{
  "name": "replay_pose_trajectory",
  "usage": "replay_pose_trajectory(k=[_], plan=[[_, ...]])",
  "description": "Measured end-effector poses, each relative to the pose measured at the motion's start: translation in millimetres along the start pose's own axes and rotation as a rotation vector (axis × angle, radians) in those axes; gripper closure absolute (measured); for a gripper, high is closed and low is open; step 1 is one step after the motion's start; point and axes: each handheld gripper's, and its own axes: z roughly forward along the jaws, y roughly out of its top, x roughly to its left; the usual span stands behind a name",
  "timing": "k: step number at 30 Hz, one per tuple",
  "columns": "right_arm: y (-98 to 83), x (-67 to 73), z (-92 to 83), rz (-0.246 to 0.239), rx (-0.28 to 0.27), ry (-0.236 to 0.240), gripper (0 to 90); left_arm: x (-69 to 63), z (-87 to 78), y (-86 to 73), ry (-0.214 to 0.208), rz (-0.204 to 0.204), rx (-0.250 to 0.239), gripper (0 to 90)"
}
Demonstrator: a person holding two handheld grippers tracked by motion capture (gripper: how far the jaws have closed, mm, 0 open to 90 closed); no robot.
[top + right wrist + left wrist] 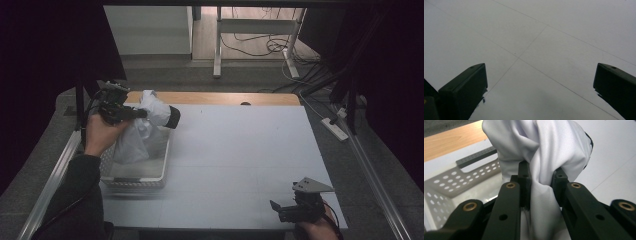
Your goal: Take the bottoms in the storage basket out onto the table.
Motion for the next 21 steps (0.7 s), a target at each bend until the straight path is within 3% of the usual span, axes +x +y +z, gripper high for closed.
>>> replay_pose_trajectory(k=[14, 21], plan=[[0.0, 0.2, 0.0, -0.001, 0.0, 0.0, 0.0, -21.4, -8.7, 18.0, -0.028, 0.04, -0.04, 75.2], [0.0, 0.3, -0.1, -0.001, 0.001, 0.001, 0.0, -33.7, -8.7, 27.5, -0.066, 0.06, -0.058, 75.2]])
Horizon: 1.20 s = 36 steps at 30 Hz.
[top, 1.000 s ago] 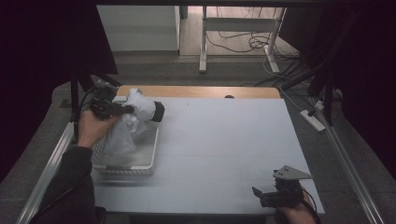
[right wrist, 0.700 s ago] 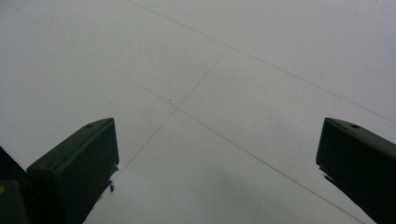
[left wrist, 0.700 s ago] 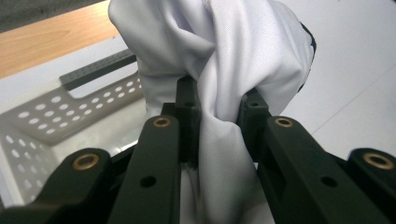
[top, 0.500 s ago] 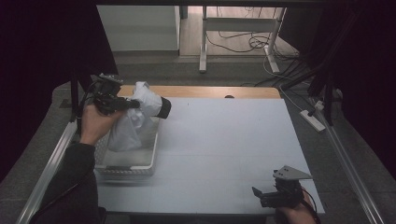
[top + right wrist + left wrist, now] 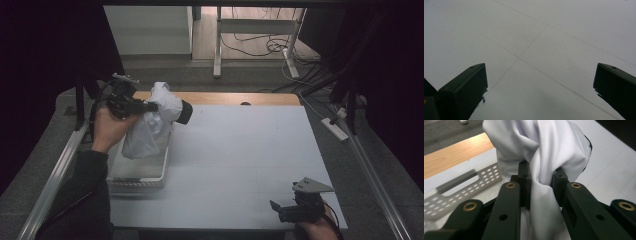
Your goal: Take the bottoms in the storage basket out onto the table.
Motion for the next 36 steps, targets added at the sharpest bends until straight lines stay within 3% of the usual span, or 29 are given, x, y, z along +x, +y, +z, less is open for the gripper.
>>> replay_pose_trajectory(k=[15, 36], plan=[[-0.1, 0.1, -0.3, -0.002, 0.0, 0.0, 0.0, -27.8, 16.5, 20.0, -0.09, 0.057, -0.016, 75.2], [-0.2, -0.3, -0.3, 0.0, -0.002, 0.006, 0.0, -61.2, 49.1, 38.6, -0.154, 0.117, -0.004, 75.2]])
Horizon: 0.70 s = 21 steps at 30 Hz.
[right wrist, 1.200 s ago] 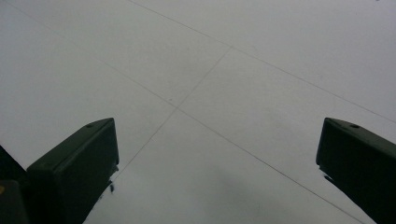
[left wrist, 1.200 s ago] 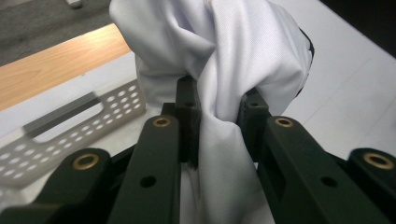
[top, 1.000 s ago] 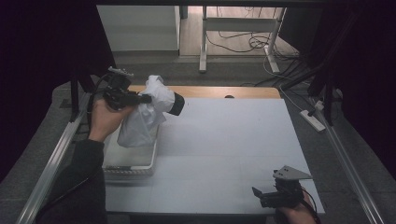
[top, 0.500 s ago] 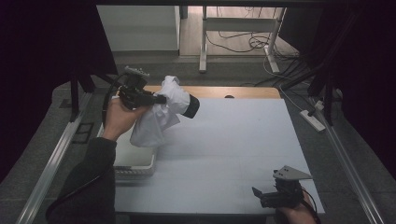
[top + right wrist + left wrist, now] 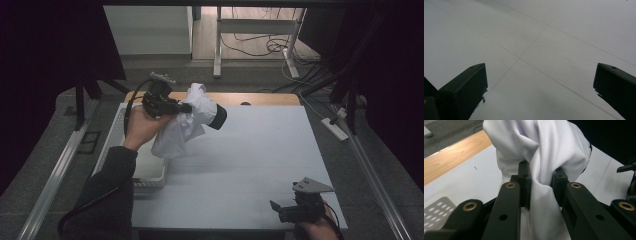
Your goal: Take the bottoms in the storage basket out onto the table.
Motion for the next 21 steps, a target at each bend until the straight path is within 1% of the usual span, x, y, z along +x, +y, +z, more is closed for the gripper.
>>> replay_pose_trajectory(k=[12, 17, 21], plan=[[-0.1, -0.4, -0.2, 0.0, 0.0, 0.001, 0.0, -14.8, 27.2, 7.6, -0.028, 0.031, 0.019, 75.2], [-0.1, -0.2, -0.3, -0.002, 0.0, 0.001, 0.0, -18.1, 40.5, 6.1, -0.04, 0.034, 0.03, 75.1], [-0.1, -0.1, -0.4, -0.004, 0.0, 0.002, 0.0, -19.9, 51.8, 3.3, -0.04, 0.038, 0.05, 75.1]])
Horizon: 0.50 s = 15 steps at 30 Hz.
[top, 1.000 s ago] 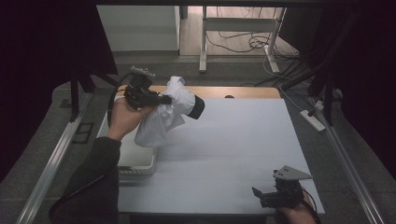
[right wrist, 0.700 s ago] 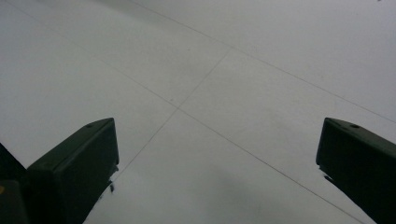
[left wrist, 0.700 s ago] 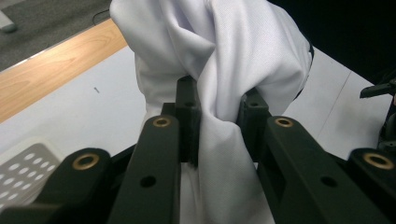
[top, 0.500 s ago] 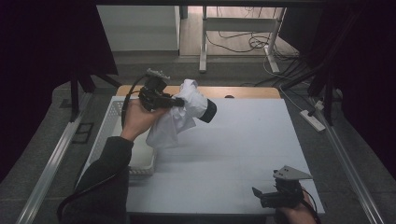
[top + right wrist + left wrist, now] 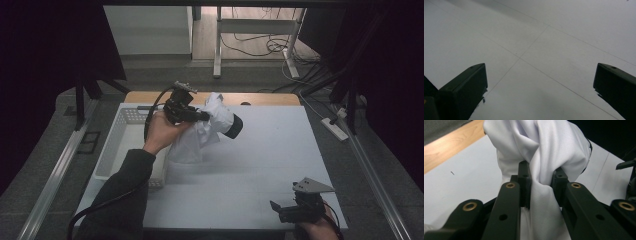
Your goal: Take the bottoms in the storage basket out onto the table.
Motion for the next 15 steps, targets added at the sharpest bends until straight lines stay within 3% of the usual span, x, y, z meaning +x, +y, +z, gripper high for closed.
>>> replay_pose_trajectory(k=[15], plan=[[-0.1, 0.3, -0.1, -0.004, -0.001, 0.003, 0.0, -3.3, 43.5, -11.5, 0.011, 0.0, 0.075, 75.0]])
